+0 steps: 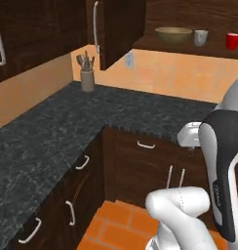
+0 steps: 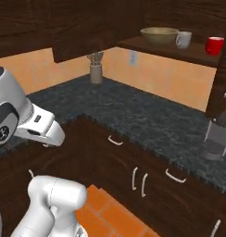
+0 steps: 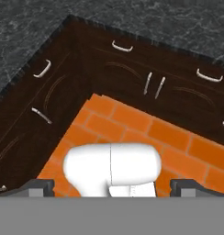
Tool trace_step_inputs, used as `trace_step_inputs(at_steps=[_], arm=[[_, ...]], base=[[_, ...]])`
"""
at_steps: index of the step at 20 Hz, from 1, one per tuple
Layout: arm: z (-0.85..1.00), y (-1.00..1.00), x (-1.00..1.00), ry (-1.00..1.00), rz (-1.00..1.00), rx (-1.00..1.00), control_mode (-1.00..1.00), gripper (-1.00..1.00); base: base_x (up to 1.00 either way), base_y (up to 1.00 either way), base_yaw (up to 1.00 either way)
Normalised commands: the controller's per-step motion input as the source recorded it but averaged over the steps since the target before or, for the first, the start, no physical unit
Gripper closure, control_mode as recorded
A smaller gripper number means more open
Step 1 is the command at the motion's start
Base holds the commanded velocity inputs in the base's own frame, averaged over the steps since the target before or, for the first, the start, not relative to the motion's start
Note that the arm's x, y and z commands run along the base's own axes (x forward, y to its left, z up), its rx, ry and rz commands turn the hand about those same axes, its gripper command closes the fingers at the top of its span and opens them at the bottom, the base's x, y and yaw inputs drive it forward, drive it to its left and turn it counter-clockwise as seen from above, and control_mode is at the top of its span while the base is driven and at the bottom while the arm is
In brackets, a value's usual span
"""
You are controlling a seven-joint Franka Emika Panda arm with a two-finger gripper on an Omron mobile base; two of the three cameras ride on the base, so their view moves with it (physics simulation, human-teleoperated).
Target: Gather all objects into one cabinet and sort the glasses and bowls to opposite sides.
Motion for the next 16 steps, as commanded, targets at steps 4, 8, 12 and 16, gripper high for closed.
trace_step_inputs(at_steps=[4, 8, 12, 16], arm=[[0.00, 0.00, 0.00, 0.00, 0.00, 0.00, 1.00, -1.00], [0.00, 0.00, 0.00, 0.00, 0.00, 0.00, 1.00, -1.00], [0.00, 0.00, 0.00, 0.00, 0.00, 0.00, 1.00, -1.00], [0.00, 0.00, 0.00, 0.00, 0.00, 0.00, 1.00, -1.00]], base=[[-0.23, 0.09, 1.00], [-0.15, 0.03, 1.00], [0.00, 0.15, 0.82], [0.00, 0.43, 0.39]])
